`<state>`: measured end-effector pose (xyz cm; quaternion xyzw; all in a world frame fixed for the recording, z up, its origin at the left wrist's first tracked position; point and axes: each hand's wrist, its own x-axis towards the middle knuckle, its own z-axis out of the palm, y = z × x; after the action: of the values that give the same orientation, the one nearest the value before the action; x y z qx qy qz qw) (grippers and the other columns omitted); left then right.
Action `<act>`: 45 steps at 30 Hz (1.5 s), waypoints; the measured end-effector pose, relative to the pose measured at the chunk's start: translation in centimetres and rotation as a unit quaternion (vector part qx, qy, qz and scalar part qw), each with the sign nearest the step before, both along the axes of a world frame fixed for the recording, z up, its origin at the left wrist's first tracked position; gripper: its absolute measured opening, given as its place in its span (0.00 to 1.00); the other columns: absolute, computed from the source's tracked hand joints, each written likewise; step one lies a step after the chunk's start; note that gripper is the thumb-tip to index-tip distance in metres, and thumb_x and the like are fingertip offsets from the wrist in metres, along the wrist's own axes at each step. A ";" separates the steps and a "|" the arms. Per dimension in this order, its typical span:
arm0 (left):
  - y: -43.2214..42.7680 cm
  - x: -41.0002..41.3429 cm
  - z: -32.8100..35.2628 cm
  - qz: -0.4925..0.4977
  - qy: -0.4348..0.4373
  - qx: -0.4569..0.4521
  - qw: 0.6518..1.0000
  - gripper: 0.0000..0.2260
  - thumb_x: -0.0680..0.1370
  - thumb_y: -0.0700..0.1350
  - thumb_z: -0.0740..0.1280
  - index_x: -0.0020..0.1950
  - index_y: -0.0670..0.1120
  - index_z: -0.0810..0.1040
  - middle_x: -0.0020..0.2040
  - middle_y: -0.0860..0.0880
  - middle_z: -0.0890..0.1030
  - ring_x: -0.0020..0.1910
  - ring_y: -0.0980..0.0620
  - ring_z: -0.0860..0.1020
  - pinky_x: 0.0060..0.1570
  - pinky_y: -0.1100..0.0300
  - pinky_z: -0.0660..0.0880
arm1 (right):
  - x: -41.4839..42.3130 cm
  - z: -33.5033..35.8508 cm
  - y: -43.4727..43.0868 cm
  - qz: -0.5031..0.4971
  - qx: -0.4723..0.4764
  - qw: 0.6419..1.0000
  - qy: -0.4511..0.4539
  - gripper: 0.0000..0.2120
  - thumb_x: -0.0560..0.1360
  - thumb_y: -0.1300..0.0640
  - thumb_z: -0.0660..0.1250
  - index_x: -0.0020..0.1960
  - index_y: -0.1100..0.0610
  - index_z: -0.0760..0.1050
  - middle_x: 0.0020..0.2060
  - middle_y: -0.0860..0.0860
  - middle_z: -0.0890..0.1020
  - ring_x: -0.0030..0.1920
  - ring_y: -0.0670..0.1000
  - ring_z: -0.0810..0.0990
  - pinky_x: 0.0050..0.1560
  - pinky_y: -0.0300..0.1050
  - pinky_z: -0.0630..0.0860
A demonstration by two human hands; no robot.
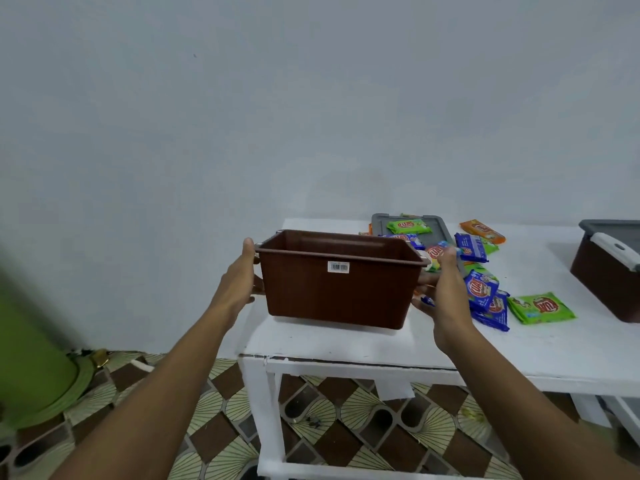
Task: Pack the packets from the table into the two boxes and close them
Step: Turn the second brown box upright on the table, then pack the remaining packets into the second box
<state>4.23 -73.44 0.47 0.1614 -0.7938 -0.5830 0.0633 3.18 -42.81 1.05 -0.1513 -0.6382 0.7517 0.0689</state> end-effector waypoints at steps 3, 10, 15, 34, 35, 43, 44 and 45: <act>-0.4 0.1 -0.4 -0.007 -0.021 0.015 1.000 0.30 0.77 0.71 0.44 0.63 0.54 0.72 0.52 0.45 0.82 0.51 0.48 0.81 0.58 0.44 0.72 | 0.2 -0.2 0.2 0.000 0.004 1.000 -0.026 0.22 0.79 0.35 0.52 0.58 0.48 0.75 0.46 0.54 0.83 0.52 0.53 0.80 0.56 0.57 0.77; 0.0 -0.2 0.6 -0.070 0.036 -0.151 0.985 0.21 0.81 0.48 0.62 0.74 0.50 0.67 0.73 0.49 0.69 0.70 0.48 0.68 0.69 0.50 0.67 | -0.3 -0.9 0.4 -0.005 0.105 0.993 -0.052 0.19 0.80 0.49 0.62 0.70 0.48 0.66 0.60 0.52 0.76 0.58 0.54 0.76 0.55 0.55 0.77; 1.1 -0.3 0.7 -0.069 0.066 -0.235 0.967 0.19 0.80 0.44 0.65 0.71 0.48 0.72 0.69 0.47 0.74 0.66 0.46 0.72 0.64 0.54 0.68 | -0.6 -1.5 0.7 -0.028 0.150 0.987 -0.050 0.19 0.79 0.52 0.65 0.68 0.53 0.68 0.60 0.55 0.76 0.57 0.54 0.77 0.52 0.51 0.79; 9.1 -10.2 2.9 -0.250 0.137 -0.468 0.837 0.17 0.78 0.56 0.64 0.64 0.50 0.74 0.64 0.50 0.73 0.65 0.49 0.68 0.66 0.48 0.66 | -6.9 -1.8 6.9 -0.050 0.249 0.967 -0.023 0.06 0.80 0.57 0.62 0.55 0.53 0.76 0.51 0.50 0.77 0.47 0.48 0.78 0.49 0.53 0.81; 10.0 -11.2 3.0 -0.269 0.132 -0.472 0.829 0.17 0.78 0.56 0.64 0.64 0.50 0.74 0.64 0.50 0.73 0.65 0.49 0.69 0.66 0.48 0.66 | -7.8 -2.0 7.6 -0.045 0.263 0.964 -0.022 0.06 0.80 0.57 0.62 0.55 0.53 0.76 0.51 0.50 0.77 0.46 0.47 0.78 0.49 0.53 0.81; 17.3 -20.7 3.7 -0.334 0.111 -0.437 0.828 0.16 0.78 0.53 0.66 0.62 0.47 0.75 0.61 0.47 0.76 0.60 0.48 0.73 0.61 0.48 0.71 | -15.6 -3.4 13.9 -0.012 0.374 0.927 -0.009 0.07 0.78 0.63 0.63 0.49 0.53 0.77 0.48 0.53 0.81 0.50 0.53 0.79 0.46 0.52 0.80; 18.4 -22.2 3.5 -0.342 0.105 -0.439 0.824 0.16 0.78 0.53 0.67 0.63 0.47 0.75 0.61 0.47 0.76 0.60 0.48 0.73 0.61 0.49 0.71 | -16.7 -3.6 15.0 -0.010 0.389 0.921 -0.015 0.06 0.78 0.63 0.64 0.49 0.53 0.77 0.48 0.53 0.81 0.51 0.53 0.79 0.45 0.50 0.79; 19.2 -23.3 3.3 -0.351 0.094 -0.448 0.817 0.17 0.77 0.53 0.67 0.63 0.47 0.75 0.62 0.46 0.76 0.60 0.48 0.73 0.60 0.49 0.72 | -17.6 -3.8 15.8 -0.002 0.413 0.911 -0.022 0.06 0.78 0.62 0.64 0.48 0.52 0.77 0.49 0.53 0.81 0.51 0.53 0.79 0.45 0.49 0.78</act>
<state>-19.11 -54.23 3.73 -0.2294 -0.9604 -0.1581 -0.0059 -14.45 -27.04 -2.73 -0.1274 -0.8926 0.4175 0.1129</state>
